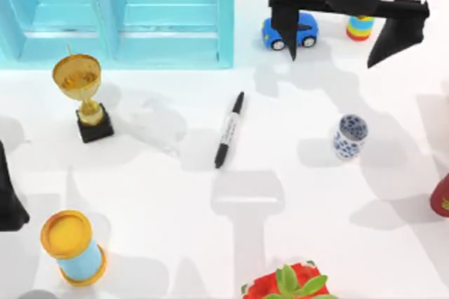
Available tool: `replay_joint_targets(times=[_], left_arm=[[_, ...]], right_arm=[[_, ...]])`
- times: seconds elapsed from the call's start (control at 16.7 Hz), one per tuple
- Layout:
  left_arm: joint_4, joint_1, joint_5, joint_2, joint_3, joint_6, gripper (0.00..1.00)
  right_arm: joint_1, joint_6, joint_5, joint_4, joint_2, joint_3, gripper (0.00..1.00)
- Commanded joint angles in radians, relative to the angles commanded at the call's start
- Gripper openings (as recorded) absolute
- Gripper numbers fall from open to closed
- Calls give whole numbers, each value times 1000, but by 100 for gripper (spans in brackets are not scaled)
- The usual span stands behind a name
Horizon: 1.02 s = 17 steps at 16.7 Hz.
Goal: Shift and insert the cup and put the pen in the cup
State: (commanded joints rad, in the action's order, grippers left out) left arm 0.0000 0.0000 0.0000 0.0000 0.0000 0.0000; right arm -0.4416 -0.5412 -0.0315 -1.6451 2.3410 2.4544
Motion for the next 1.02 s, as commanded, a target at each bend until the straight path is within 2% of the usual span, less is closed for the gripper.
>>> replay_joint_targets(times=[0.42,0.84,1.02], left_arm=[[0,0,0,0,0,0,100],[0,0,0,0,0,0,100],[0,0,0,0,0,0,100]], right_arm=[[-145,-331,-61,288,170,-43,100],[-157,-359,-65,319,186,-51,100],[-164,-364,-66,390,211,-102,100]])
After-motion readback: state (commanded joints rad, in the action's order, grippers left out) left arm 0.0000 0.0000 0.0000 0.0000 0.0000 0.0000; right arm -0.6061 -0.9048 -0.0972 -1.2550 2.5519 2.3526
